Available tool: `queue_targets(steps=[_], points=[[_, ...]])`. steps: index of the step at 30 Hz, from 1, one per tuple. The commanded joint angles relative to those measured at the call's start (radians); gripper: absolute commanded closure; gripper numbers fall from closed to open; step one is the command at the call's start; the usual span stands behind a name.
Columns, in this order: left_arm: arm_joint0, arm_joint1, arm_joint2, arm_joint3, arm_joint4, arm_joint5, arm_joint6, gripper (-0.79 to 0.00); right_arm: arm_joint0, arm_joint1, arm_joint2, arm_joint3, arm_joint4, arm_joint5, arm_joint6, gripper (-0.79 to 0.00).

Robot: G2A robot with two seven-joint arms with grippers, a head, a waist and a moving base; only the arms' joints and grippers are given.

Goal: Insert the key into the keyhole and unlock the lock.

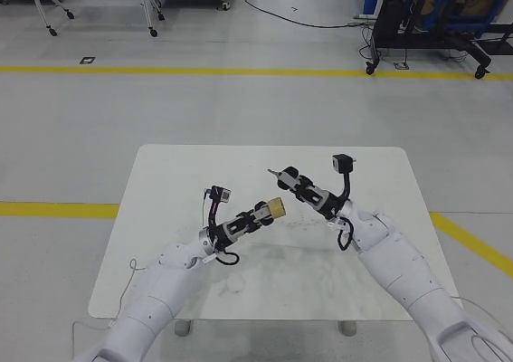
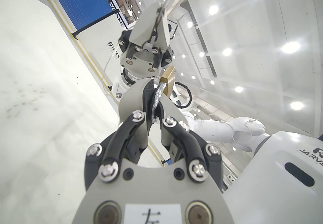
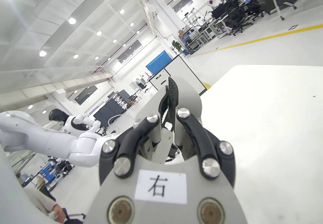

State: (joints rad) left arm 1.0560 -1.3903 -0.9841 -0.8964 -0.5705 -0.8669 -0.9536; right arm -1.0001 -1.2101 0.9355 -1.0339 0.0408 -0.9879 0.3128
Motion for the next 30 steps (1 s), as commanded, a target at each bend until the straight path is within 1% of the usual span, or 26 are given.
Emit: queue_targets(steps=[1,4,8,11,16,19,22,30], points=[[-0.005,0.002,0.006,0.007,-0.011,0.018,-0.017,0.000,-0.002,-0.001,-0.006,-0.007,0.041,-0.024,0.032,0.000],[-0.015,0.004,0.016,0.015,-0.029,0.044,-0.043,0.000,0.006,0.004,-0.002,-0.021,0.072,-0.024,0.091,0.000],[-0.019,0.008,0.017,0.020,-0.056,0.045,-0.045,0.000,0.007,0.012,0.002,-0.043,0.091,-0.024,0.168,0.000],[-0.011,0.008,0.006,0.008,-0.150,0.065,-0.064,0.000,0.007,0.017,0.000,-0.046,0.121,-0.024,0.226,0.000],[-0.008,0.015,-0.017,0.007,-0.210,0.098,-0.097,0.000,0.007,0.023,0.002,-0.058,0.195,-0.024,0.289,0.000],[-0.005,0.017,-0.031,0.020,-0.241,0.106,-0.105,0.000,0.002,0.028,0.015,-0.070,0.227,-0.024,0.312,0.000],[-0.011,0.017,-0.039,0.053,-0.259,0.143,-0.098,0.000,-0.006,0.034,0.033,-0.081,0.233,-0.024,0.321,0.000],[-0.011,0.017,-0.040,0.049,-0.257,0.146,-0.092,0.000,-0.007,0.035,0.037,-0.082,0.231,-0.024,0.322,0.000]])
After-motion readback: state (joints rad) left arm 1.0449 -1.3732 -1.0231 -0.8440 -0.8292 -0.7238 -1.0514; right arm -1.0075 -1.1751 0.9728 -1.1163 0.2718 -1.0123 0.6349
